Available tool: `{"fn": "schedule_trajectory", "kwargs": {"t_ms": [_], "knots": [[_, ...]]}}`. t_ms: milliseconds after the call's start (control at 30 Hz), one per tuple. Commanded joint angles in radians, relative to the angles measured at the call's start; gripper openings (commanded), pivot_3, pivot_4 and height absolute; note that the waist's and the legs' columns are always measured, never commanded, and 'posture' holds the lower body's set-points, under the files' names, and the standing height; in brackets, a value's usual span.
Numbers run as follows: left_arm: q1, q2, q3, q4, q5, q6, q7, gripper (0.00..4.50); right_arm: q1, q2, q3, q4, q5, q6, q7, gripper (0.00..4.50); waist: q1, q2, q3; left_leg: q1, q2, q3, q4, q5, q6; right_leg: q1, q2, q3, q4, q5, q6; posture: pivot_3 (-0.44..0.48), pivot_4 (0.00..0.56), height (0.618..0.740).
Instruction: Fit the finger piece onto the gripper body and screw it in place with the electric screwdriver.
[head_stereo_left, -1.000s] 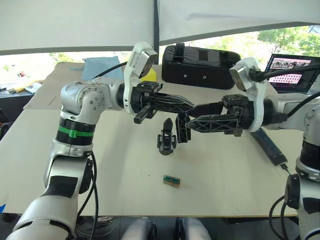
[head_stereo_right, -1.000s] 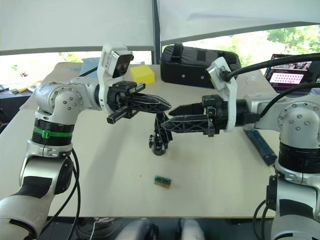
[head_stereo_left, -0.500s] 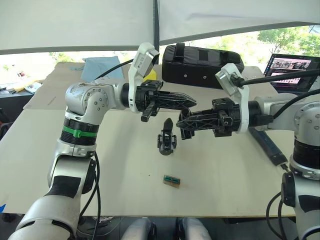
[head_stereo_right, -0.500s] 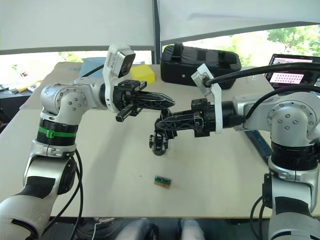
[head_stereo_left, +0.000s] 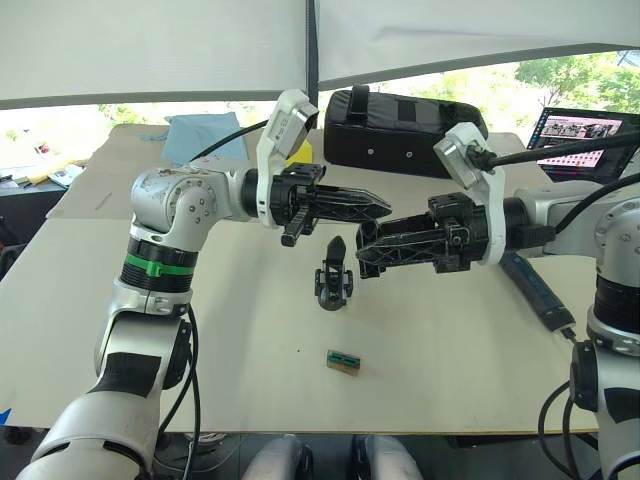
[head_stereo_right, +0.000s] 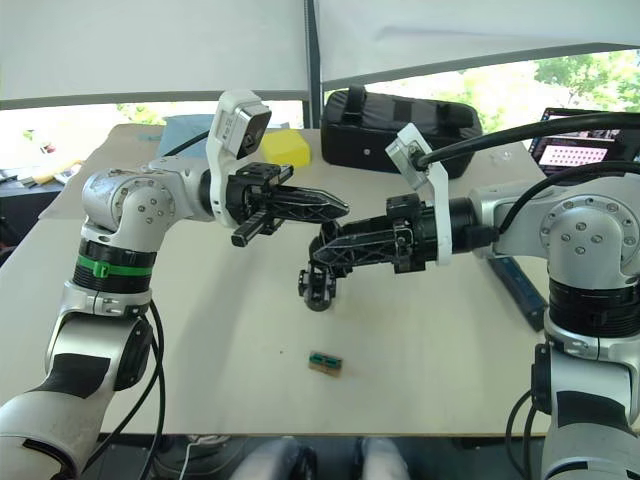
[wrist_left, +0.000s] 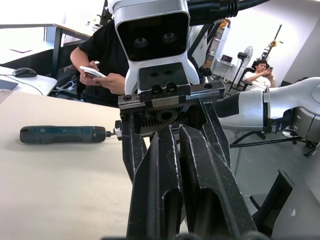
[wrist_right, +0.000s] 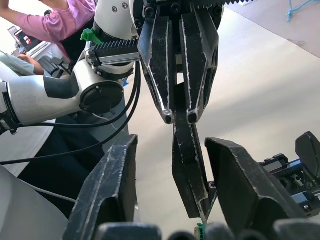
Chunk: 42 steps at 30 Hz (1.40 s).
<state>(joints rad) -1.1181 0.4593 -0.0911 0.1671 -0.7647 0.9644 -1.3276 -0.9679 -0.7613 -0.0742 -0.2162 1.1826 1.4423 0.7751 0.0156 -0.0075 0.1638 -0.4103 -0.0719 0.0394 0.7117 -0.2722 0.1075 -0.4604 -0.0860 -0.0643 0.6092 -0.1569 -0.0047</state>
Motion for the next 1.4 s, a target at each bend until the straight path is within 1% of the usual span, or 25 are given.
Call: {"fn": "schedule_trajectory", "kwargs": {"t_ms": [33, 67, 100, 167, 233, 300, 333, 500, 600, 667, 700, 800, 833, 867, 900, 967, 1033, 1133, 1267, 1333, 1400], "knots": [[-0.006, 0.004, 0.010, -0.039, -0.006, -0.014, -0.012, 0.00, -0.034, -0.006, -0.033, -0.009, 0.008, -0.018, 0.002, 2.46, 0.000, 0.000, 0.000, 0.000, 0.000, 0.000, 0.000, 0.000, 0.000, 0.000, 0.000, 0.000, 0.000, 0.000, 0.000, 0.000, 0.150, 0.739], [-0.006, 0.004, 0.009, -0.040, -0.006, -0.014, -0.013, 0.00, -0.035, -0.007, -0.030, -0.010, 0.005, -0.020, 0.005, 2.46, 0.000, 0.000, 0.000, 0.000, 0.000, 0.000, 0.000, 0.000, 0.000, 0.000, 0.000, 0.000, 0.000, 0.000, 0.000, 0.000, 0.150, 0.739], [-0.005, 0.005, 0.007, -0.041, -0.005, -0.014, -0.015, 0.00, -0.036, -0.008, -0.027, -0.010, 0.002, -0.023, 0.007, 2.23, 0.000, 0.000, 0.000, 0.000, 0.000, 0.000, 0.000, 0.000, 0.000, 0.000, 0.000, 0.000, 0.000, 0.000, 0.000, 0.000, 0.150, 0.739], [-0.004, 0.005, 0.005, -0.043, -0.005, -0.014, -0.018, 0.00, -0.040, -0.008, -0.025, -0.006, 0.001, -0.021, 0.009, 1.70, 0.000, 0.000, 0.000, 0.000, 0.000, 0.000, 0.000, 0.000, 0.000, 0.000, 0.000, 0.000, 0.000, 0.000, 0.000, 0.000, 0.150, 0.739], [-0.003, 0.005, 0.004, -0.043, -0.003, -0.016, -0.021, 0.00, -0.043, -0.009, -0.023, -0.002, -0.002, -0.021, 0.013, 0.96, 0.000, 0.000, 0.000, 0.000, 0.000, 0.000, 0.000, 0.000, 0.000, 0.000, 0.000, 0.000, 0.000, 0.000, 0.000, 0.000, 0.150, 0.739], [0.000, 0.005, 0.004, -0.044, 0.000, -0.018, -0.023, 0.00, -0.044, -0.014, -0.019, -0.002, -0.008, -0.023, 0.023, 0.42, -0.001, 0.000, 0.000, 0.000, 0.000, 0.000, 0.000, 0.000, 0.000, 0.000, 0.000, 0.000, 0.000, 0.000, 0.000, 0.000, 0.150, 0.739], [0.002, 0.005, 0.004, -0.045, 0.001, -0.019, -0.024, 0.00, -0.044, -0.017, -0.017, -0.002, -0.013, -0.025, 0.027, 0.32, 0.000, 0.000, 0.000, 0.000, 0.000, 0.000, 0.000, 0.000, 0.000, 0.000, 0.000, 0.000, 0.000, 0.000, 0.000, 0.000, 0.150, 0.739], [0.011, 0.008, -0.001, -0.054, 0.011, -0.014, -0.019, 0.00, -0.030, -0.027, -0.003, -0.016, -0.046, -0.054, 0.052, 0.32, 0.000, 0.000, 0.000, 0.000, 0.000, 0.000, 0.000, 0.000, 0.000, 0.000, 0.000, 0.000, 0.000, 0.000, 0.000, 0.000, 0.150, 0.739], [0.026, 0.024, -0.005, -0.065, 0.025, -0.030, -0.030, 1.00, -0.003, -0.024, 0.007, -0.045, -0.076, -0.094, 0.063, 0.32, -0.001, 0.000, 0.000, 0.000, 0.000, 0.000, 0.000, 0.000, 0.000, 0.000, 0.000, 0.000, 0.000, 0.000, 0.000, 0.000, 0.150, 0.739], [0.070, 0.076, 0.011, -0.097, 0.049, -0.081, -0.048, 1.86, 0.035, -0.020, 0.021, -0.077, -0.118, -0.153, 0.075, 0.32, -0.002, 0.000, 0.000, 0.000, 0.000, 0.000, 0.000, 0.000, 0.000, 0.000, 0.000, 0.000, 0.000, 0.000, 0.000, 0.000, 0.150, 0.739], [0.094, 0.106, 0.024, -0.117, 0.048, -0.089, -0.055, 2.38, 0.054, -0.018, 0.027, -0.089, -0.136, -0.179, 0.080, 0.32, -0.003, 0.000, 0.000, 0.000, 0.000, 0.000, 0.000, 0.000, 0.000, 0.000, 0.000, 0.000, 0.000, 0.000, 0.000, 0.000, 0.150, 0.739], [0.163, 0.192, 0.065, -0.160, 0.020, -0.064, -0.069, 3.74, 0.120, -0.034, 0.058, -0.121, -0.203, -0.259, 0.120, 0.32, -0.008, 0.000, 0.000, 0.000, 0.000, 0.000, -0.001, 0.000, 0.000, -0.001, 0.000, 0.000, 0.000, 0.000, 0.000, 0.000, 0.150, 0.739], [0.198, 0.222, 0.068, -0.174, 0.027, -0.078, -0.080, 4.30, 0.143, -0.044, 0.075, -0.129, -0.235, -0.294, 0.139, 0.32, -0.006, 0.000, 0.000, 0.000, 0.000, 0.000, -0.001, 0.000, 0.000, -0.001, 0.000, 0.000, 0.001, 0.000, 0.000, 0.000, 0.150, 0.739], [0.239, 0.253, 0.065, -0.187, 0.044, -0.101, -0.092, 4.48, 0.165, -0.051, 0.088, -0.131, -0.264, -0.325, 0.152, 0.32, -0.005, 0.000, 0.000, 0.000, 0.000, 0.000, -0.001, 0.000, 0.000, -0.002, 0.000, 0.000, 0.001, 0.000, 0.000, 0.000, 0.150, 0.739], [0.272, 0.276, 0.059, -0.195, 0.063, -0.126, -0.100, 4.48, 0.181, -0.056, 0.097, -0.129, -0.288, -0.351, 0.163, 0.32, -0.005, 0.000, 0.000, 0.000, 0.000, 0.000, 0.000, 0.000, 0.000, -0.002, 0.000, 0.000, 0.001, 0.000, 0.000, 0.000, 0.150, 0.739], [0.361, 0.317, 0.027, -0.197, 0.151, -0.257, -0.117, 4.50, 0.213, -0.063, 0.107, -0.126, -0.325, -0.401, 0.187, 0.32, -0.002, 0.000, 0.000, 0.001, 0.000, 0.000, 0.000, 0.000, 0.000, -0.001, 0.000, 0.000, 0.000, 0.000, 0.000, 0.000, 0.150, 0.739], [0.421, 0.326, -0.007, -0.169, 0.243, -0.394, -0.117, 4.50, 0.237, -0.066, 0.110, -0.127, -0.353, -0.441, 0.209, 0.32, 0.004, 0.000, 0.000, 0.001, 0.000, 0.000, 0.000, 0.000, -0.001, 0.000, 0.000, 0.000, 0.000, 0.000, 0.000, 0.000, 0.150, 0.739], [0.465, 0.240, -0.056, -0.060, 0.369, -0.599, -0.046, 4.50, 0.278, -0.059, 0.116, -0.147, -0.396, -0.535, 0.256, 0.32, 0.019, 0.000, 0.000, 0.001, -0.001, 0.000, 0.000, -0.001, -0.002, 0.001, -0.001, 0.000, -0.002, 0.000, 0.000, 0.000, 0.150, 0.739], [0.446, 0.125, -0.127, 0.157, 0.528, -0.829, 0.035, 4.50, 0.301, -0.039, 0.115, -0.164, -0.403, -0.574, 0.271, 0.32, 0.029, 0.000, 0.000, 0.000, -0.001, 0.000, 0.001, -0.001, -0.001, 0.000, -0.001, 0.000, -0.002, 0.001, 0.001, 0.000, 0.150, 0.739], [0.426, 0.080, -0.143, 0.261, 0.576, -0.930, 0.054, 4.50, 0.313, -0.039, 0.117, -0.177, -0.405, -0.581, 0.276, 0.32, 0.027, -0.001, 0.000, -0.001, -0.001, 0.000, 0.002, -0.001, 0.000, 0.000, -0.001, 0.000, -0.002, 0.001, 0.001, 0.000, 0.150, 0.739], [0.402, 0.031, -0.152, 0.356, 0.609, -0.996, 0.076, 4.50, 0.331, -0.043, 0.118, -0.193, -0.409, -0.593, 0.286, 0.32, 0.027, -0.001, 0.000, -0.001, -0.001, 0.000, 0.001, -0.001, 0.001, -0.001, -0.001, 0.000, -0.001, 0.001, 0.001, 0.000, 0.150, 0.739]]}}
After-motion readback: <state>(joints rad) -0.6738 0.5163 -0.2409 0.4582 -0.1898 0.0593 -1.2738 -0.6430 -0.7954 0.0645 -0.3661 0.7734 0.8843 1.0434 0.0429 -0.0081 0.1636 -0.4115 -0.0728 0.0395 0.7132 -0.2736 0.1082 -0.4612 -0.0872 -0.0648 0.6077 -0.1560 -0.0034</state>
